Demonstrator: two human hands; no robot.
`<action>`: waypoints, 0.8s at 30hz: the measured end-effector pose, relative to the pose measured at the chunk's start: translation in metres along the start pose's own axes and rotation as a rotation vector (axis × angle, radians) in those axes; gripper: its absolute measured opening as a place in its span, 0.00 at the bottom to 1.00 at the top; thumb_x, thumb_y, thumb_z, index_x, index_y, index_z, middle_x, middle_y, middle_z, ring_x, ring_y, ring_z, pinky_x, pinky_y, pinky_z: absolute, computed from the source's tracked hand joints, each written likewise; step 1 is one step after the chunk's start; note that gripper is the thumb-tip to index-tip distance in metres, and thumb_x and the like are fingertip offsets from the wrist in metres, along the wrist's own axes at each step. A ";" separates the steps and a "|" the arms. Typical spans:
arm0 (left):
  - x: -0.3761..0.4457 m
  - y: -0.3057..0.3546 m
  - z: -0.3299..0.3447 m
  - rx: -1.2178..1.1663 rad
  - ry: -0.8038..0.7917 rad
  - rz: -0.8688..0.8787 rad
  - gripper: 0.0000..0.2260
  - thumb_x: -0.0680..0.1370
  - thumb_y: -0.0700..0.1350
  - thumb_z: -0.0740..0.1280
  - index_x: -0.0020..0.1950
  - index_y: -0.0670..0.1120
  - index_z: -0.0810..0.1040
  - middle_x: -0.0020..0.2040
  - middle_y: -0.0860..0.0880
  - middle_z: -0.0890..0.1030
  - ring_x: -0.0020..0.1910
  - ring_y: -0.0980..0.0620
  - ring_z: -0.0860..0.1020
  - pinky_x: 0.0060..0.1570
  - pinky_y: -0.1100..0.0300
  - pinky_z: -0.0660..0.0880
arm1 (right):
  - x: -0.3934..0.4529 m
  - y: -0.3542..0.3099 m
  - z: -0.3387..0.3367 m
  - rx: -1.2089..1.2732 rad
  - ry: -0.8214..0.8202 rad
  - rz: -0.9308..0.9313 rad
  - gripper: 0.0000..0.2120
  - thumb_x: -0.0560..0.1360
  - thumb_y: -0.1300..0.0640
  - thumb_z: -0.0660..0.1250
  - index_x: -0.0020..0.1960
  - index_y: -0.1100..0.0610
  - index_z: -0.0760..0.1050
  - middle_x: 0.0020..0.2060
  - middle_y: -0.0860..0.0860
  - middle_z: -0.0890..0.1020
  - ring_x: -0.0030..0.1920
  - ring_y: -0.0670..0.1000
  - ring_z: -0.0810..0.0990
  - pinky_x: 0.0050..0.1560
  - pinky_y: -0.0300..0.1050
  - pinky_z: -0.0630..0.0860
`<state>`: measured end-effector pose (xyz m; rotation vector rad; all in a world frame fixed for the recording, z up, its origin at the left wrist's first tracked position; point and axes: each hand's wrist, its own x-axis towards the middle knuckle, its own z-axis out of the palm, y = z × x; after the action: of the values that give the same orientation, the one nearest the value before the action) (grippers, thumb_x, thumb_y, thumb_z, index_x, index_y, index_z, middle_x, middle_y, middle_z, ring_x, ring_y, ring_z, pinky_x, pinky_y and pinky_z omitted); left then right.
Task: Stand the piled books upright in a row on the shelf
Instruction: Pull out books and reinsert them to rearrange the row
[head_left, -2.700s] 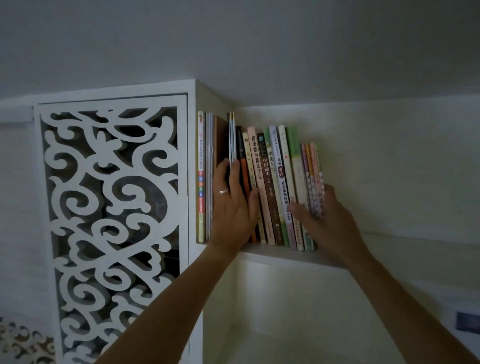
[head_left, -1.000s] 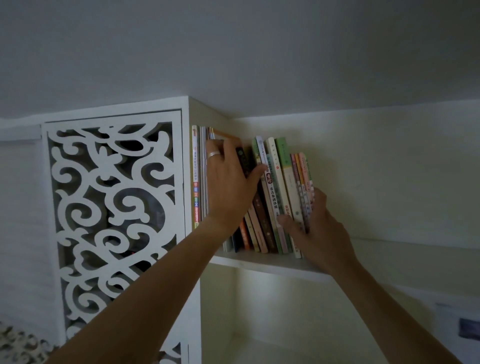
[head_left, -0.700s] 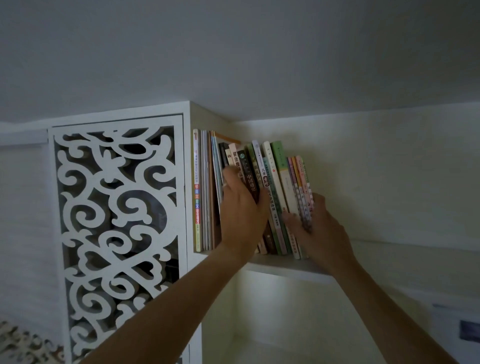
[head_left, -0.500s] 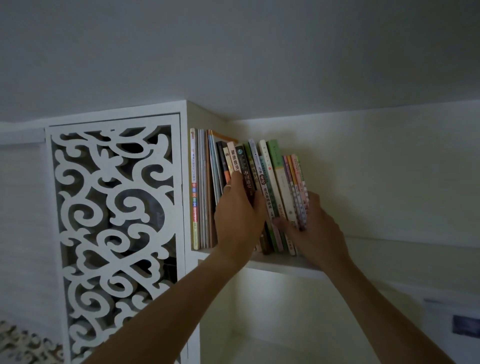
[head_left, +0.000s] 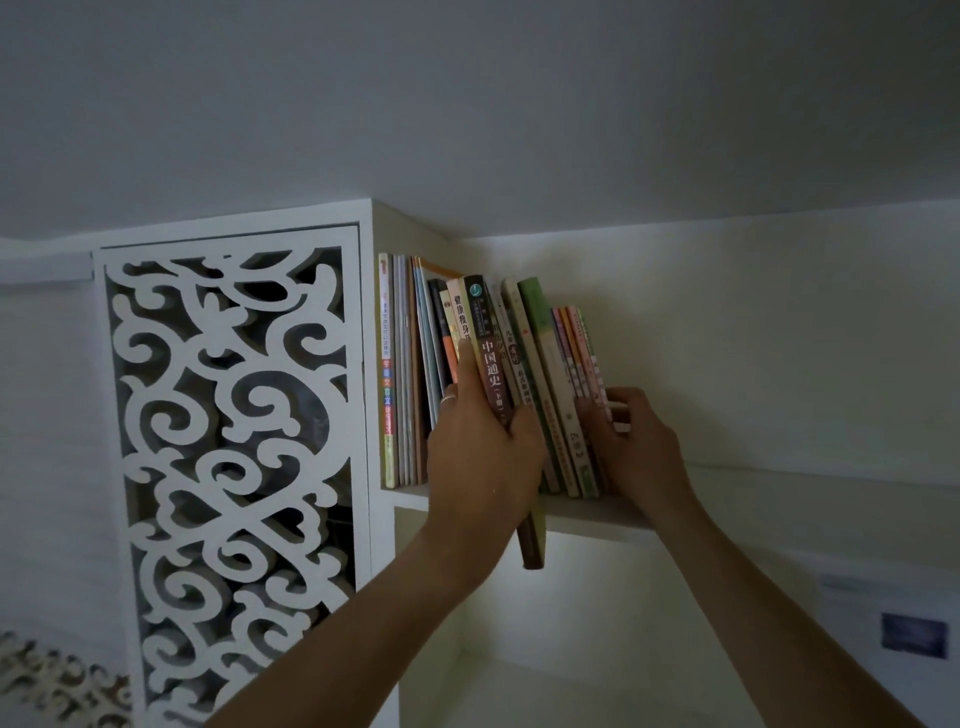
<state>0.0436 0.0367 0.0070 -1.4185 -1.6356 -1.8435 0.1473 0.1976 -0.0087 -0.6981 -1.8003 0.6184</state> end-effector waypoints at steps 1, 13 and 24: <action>-0.005 0.002 -0.001 -0.003 0.007 0.006 0.21 0.81 0.47 0.60 0.74 0.53 0.68 0.54 0.53 0.82 0.49 0.55 0.84 0.43 0.56 0.86 | 0.001 0.002 0.000 -0.005 0.033 -0.001 0.30 0.78 0.37 0.66 0.72 0.54 0.69 0.61 0.54 0.81 0.53 0.52 0.82 0.52 0.48 0.82; -0.037 0.034 -0.018 0.000 0.062 0.082 0.22 0.76 0.48 0.59 0.69 0.43 0.72 0.50 0.46 0.79 0.44 0.48 0.80 0.41 0.43 0.84 | -0.004 0.006 -0.006 -0.051 -0.031 0.000 0.34 0.79 0.51 0.71 0.78 0.56 0.58 0.52 0.52 0.81 0.49 0.54 0.81 0.50 0.45 0.76; -0.041 0.067 0.023 -0.121 0.082 0.145 0.27 0.74 0.54 0.58 0.69 0.42 0.71 0.52 0.48 0.76 0.46 0.50 0.77 0.46 0.57 0.83 | -0.017 0.010 -0.039 -0.137 0.345 0.046 0.18 0.78 0.55 0.69 0.64 0.60 0.72 0.56 0.60 0.83 0.54 0.64 0.83 0.47 0.49 0.76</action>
<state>0.1237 0.0212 0.0098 -1.4480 -1.3657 -1.9178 0.1905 0.1958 -0.0149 -0.8837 -1.5181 0.3785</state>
